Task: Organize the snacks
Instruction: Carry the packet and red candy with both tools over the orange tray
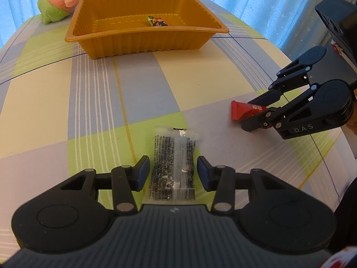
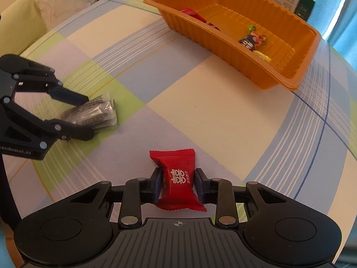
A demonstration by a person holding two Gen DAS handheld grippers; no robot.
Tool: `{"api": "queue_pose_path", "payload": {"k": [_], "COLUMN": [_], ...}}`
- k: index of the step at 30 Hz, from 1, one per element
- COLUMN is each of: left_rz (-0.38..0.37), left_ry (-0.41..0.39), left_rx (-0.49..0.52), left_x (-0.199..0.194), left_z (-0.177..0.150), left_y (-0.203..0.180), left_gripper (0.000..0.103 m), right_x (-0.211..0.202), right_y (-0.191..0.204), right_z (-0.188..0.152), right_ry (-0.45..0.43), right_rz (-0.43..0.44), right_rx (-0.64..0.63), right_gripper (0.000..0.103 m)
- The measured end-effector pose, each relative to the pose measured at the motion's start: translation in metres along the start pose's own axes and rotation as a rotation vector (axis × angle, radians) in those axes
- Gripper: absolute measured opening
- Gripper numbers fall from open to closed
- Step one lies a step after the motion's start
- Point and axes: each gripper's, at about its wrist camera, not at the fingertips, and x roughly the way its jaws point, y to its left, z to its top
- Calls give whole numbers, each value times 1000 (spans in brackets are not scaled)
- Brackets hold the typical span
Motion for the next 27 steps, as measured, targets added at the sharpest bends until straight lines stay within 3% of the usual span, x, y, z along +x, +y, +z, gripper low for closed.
{"api": "queue_pose_path", "payload": {"k": [9, 15, 27], "left_rz": [24, 62, 77], "left_ry": [25, -5, -65], "left_rx": [58, 87, -23], "left_x": [5, 4, -12], "left_z": [5, -3, -25], "left_y": [-5, -12, -13], "left_gripper": [39, 35, 34], "right_x": [-9, -13, -32], "right_y": [12, 25, 57], "right_z": [-17, -29, -68], "right_ry": [-97, -178, -296], "right_rz": [-70, -122, -166], "right_rx": [213, 335, 593], "right_gripper": [28, 27, 27]}}
